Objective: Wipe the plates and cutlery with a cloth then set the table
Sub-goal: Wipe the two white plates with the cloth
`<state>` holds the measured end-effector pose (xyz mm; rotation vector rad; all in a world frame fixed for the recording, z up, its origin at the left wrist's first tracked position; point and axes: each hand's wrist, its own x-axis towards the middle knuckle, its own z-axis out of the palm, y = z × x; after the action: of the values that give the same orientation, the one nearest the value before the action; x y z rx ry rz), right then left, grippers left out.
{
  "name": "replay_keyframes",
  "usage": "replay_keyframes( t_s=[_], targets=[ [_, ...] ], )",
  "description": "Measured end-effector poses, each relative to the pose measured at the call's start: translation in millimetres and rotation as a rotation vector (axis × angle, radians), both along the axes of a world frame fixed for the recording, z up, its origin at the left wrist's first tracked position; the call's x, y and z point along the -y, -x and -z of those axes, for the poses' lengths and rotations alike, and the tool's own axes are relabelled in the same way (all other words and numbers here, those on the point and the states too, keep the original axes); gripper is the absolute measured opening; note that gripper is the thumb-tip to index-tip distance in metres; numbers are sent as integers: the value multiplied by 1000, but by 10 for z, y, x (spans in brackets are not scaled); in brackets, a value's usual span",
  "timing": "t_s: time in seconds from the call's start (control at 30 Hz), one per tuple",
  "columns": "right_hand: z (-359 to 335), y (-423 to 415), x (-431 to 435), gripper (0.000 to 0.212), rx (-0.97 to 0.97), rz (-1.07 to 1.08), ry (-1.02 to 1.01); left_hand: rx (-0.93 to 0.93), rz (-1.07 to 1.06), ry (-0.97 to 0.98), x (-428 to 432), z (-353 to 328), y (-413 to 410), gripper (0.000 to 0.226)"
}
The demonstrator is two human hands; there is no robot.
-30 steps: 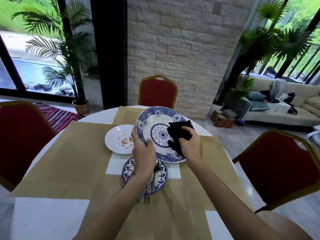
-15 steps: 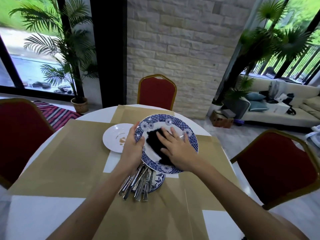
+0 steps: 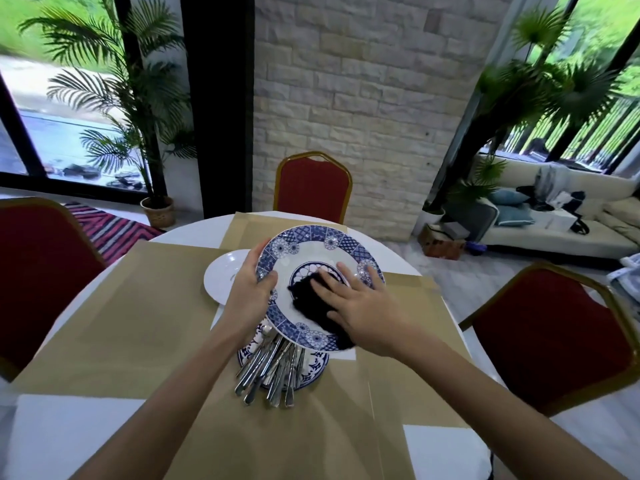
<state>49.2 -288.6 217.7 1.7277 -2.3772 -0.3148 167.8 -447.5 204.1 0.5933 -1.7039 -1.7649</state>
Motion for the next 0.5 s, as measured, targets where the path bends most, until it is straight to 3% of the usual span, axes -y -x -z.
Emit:
replay_keyframes(
  t_s=[0.1,0.2,0.37,0.5],
  targets=[
    [-35,262,-67,57,-118,158,-26,35,9,25,13,19,-28,55],
    [-108,236,78,56,-101,299,109,29,91,43,-126,-21,18,54],
    [44,35,46,62,5,121,6,21,44,21,-75,-43,-11,53],
    [24,224,-78,53,-118,130,-40,53,-7,37,42,-21,-55,54]
  ],
)
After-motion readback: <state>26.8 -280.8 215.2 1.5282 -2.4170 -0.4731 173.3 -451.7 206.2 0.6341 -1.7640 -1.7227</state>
